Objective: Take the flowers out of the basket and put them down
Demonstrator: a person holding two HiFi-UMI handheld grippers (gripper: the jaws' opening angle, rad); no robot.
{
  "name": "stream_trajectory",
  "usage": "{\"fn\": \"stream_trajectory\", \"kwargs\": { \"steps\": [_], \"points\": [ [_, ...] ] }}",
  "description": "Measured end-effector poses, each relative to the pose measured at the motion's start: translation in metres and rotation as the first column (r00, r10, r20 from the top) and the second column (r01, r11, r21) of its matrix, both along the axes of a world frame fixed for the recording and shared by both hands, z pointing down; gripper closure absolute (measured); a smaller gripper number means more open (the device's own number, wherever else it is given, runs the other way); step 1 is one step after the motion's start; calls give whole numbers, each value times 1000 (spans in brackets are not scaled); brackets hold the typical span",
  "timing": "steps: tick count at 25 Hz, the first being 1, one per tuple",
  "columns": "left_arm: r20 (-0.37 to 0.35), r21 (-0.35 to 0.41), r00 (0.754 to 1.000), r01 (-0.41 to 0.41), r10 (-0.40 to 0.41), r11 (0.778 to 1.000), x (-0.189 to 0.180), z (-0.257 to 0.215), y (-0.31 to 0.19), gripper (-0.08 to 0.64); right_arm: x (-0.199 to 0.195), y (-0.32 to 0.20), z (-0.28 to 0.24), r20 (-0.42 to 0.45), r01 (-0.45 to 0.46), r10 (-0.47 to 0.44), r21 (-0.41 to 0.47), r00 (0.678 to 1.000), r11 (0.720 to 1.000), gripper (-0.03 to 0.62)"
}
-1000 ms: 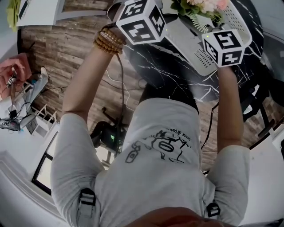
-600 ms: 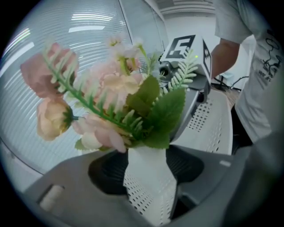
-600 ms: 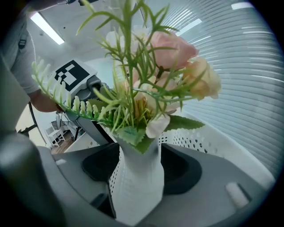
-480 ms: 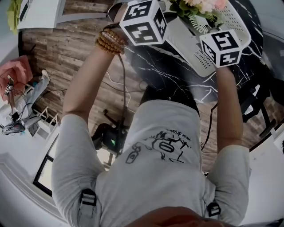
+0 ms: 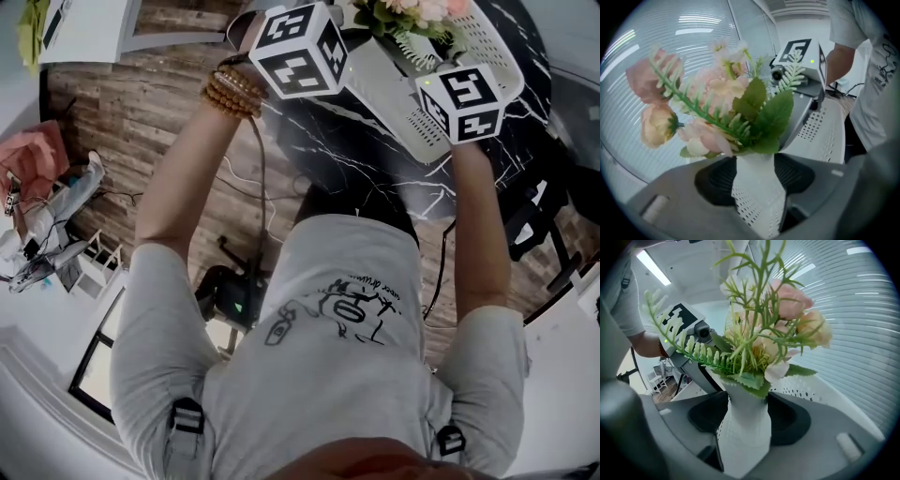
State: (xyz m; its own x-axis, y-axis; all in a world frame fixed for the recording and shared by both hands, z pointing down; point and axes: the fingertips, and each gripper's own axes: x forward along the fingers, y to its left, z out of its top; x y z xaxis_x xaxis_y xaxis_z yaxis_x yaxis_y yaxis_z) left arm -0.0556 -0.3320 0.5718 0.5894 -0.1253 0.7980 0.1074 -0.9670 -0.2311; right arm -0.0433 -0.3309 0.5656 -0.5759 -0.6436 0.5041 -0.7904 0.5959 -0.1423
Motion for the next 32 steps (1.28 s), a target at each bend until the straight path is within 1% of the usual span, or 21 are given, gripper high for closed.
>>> {"fn": "stream_trajectory", "kwargs": {
  "steps": [7,16,20,25,32],
  "points": [
    [-18,18,1000,5,-5,1000,4,-23,-2,310,4,-2,-23,-3,2,-2,32,1000,999,321],
    [-41,61,999,4,-1,998,15,-70,-3,312,15,-3,-71,-10,2,-1,92,1000,996,322],
    [-49,67,999,3,1,998,17,-93,3,313,17,3,-94,-9,0,1,114,1000,994,322],
    [-64,97,998,2,4,995,24,-126,2,314,24,2,-128,-19,1,2,162,1000,987,324],
    [-68,110,998,14,-7,994,23,-176,11,316,24,11,-178,-15,8,-6,193,1000,981,324]
  ]
}}
